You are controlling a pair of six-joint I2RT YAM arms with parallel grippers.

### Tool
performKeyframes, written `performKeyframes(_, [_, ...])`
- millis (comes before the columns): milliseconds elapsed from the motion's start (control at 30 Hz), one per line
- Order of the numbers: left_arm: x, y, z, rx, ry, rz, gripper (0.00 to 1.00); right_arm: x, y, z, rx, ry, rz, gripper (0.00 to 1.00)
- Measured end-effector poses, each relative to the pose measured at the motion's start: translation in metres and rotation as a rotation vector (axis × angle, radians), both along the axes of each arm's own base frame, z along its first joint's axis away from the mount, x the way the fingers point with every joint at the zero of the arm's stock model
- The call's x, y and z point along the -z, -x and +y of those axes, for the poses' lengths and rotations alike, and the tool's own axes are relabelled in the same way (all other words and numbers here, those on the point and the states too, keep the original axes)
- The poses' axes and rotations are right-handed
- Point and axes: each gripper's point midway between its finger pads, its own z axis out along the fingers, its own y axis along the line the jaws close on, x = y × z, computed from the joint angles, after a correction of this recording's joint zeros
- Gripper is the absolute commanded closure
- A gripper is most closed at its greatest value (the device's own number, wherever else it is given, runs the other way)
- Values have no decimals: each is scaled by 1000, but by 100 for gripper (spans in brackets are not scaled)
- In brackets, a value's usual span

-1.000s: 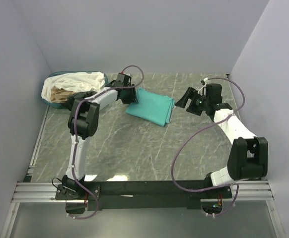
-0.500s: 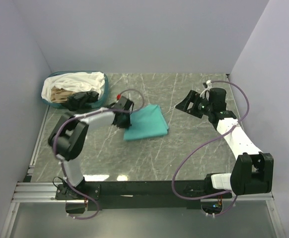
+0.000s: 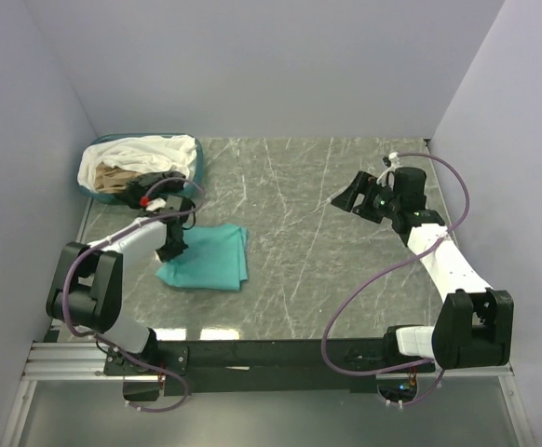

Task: Fold and stack the t-shirts
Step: Neatly place the folded tshirt to the corner

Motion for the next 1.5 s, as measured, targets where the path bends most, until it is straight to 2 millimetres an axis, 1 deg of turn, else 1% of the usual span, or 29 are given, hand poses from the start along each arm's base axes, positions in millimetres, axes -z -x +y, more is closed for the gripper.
performKeyframes(200, [-10, -17, 66, -128, -104, -33, 99, -1, -2, -4, 4, 19, -8, 12])
performKeyframes(433, [-23, -36, 126, -182, -180, -98, 99, 3, -4, -12, 30, 54, -8, 12])
performKeyframes(567, [-30, -39, 155, -228, -195, -122, 99, 5, -5, -16, 44, 76, -9, 12])
performKeyframes(633, [-36, -41, 171, -270, -198, -141, 99, 6, -6, -20, 60, 92, -11, 12])
performKeyframes(767, [-45, -49, 193, -327, -216, -160, 99, 6, -7, -24, 78, 107, -13, 12])
performKeyframes(1033, [-41, -67, 212, -365, -255, -131, 96, 7, -5, -25, 78, 112, -6, 12])
performKeyframes(1133, [-47, -72, 223, -390, -257, -139, 88, 8, -5, -26, 83, 119, -2, 12])
performKeyframes(1167, [-50, -73, 228, -401, -258, -147, 75, 9, -5, -27, 84, 123, -2, 12])
performKeyframes(1233, [-58, -77, 235, -418, -259, -161, 64, 10, -5, -28, 89, 131, -1, 12])
performKeyframes(1267, [-60, -78, 237, -424, -259, -166, 52, 10, -5, -29, 90, 133, 0, 12])
performKeyframes(1300, [-62, -78, 238, -428, -260, -167, 49, 11, -5, -29, 91, 137, 2, 12])
performKeyframes(1333, [-62, -78, 238, -433, -257, -169, 42, 11, -5, -30, 92, 139, 3, 12])
performKeyframes(1467, [-60, -69, 233, -459, -235, -145, 36, 13, -4, -31, 96, 146, 9, 12])
performKeyframes(1500, [-61, -66, 231, -464, -226, -141, 21, 13, -4, -32, 98, 148, 9, 12])
